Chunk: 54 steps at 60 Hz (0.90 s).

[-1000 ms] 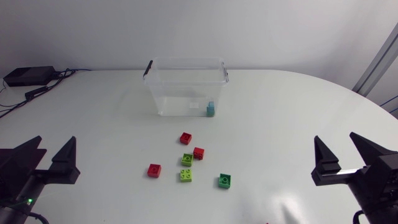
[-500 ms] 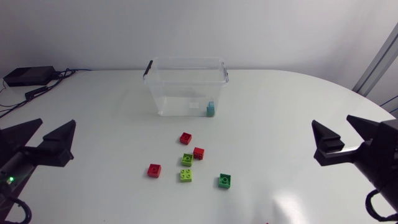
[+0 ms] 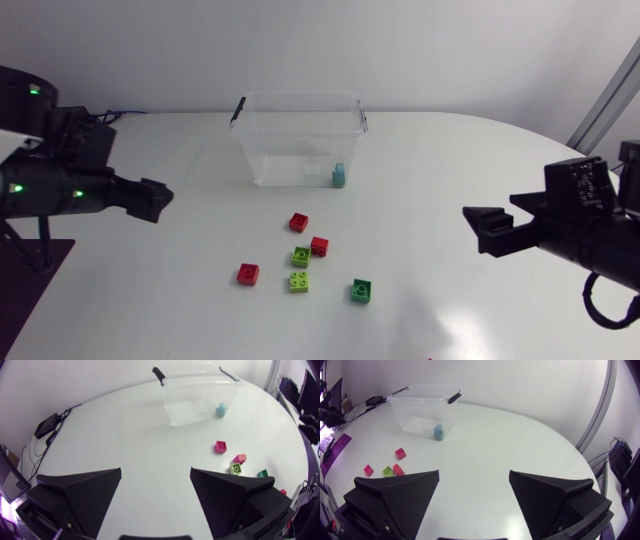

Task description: Place the duplo bricks in the container

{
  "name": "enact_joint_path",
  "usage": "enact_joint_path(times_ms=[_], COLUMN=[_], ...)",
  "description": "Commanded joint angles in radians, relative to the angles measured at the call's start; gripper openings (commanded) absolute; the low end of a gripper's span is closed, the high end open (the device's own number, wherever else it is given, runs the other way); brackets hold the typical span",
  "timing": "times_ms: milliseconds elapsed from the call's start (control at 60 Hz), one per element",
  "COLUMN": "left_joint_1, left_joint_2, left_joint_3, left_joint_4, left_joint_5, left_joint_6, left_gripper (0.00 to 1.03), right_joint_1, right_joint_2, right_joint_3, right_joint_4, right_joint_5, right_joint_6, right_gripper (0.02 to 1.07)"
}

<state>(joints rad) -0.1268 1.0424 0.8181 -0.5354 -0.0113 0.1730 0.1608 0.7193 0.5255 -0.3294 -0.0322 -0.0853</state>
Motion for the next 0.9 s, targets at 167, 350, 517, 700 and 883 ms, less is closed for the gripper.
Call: enact_joint_path(times_ms=[167,350,517,700,883], left_joint_1=[-0.073,-0.109,-0.123,-0.143,-0.171], left_joint_2=[0.223,0.309,0.369,0.406,0.42], left_joint_3=[0.087,0.113,0.131,0.127,0.127], left_joint_4=[-0.071,-0.103,-0.13,-0.138,-0.146], left_joint_5=[0.008,0.048,0.056,0.056,0.056], left_joint_6=[0.171,0.26,0.336,0.424,0.461], left_gripper=[0.96,0.96,0.96,0.96,0.96], right_joint_1=[0.054,0.114,0.146,0.184,0.252], right_joint_2=[0.239,0.324,0.394,0.425,0.54], right_joint_3=[0.189,0.246,0.258,0.191,0.197], right_joint_4=[-0.316,-0.441,-0.557,-0.546,-0.563], right_joint_5=[-0.043,-0.069,-0.215,-0.316,-0.235], right_joint_6=[0.032,0.038,0.058,0.065,0.071], right_gripper=[1.03,1.03,1.02,1.02,1.02])
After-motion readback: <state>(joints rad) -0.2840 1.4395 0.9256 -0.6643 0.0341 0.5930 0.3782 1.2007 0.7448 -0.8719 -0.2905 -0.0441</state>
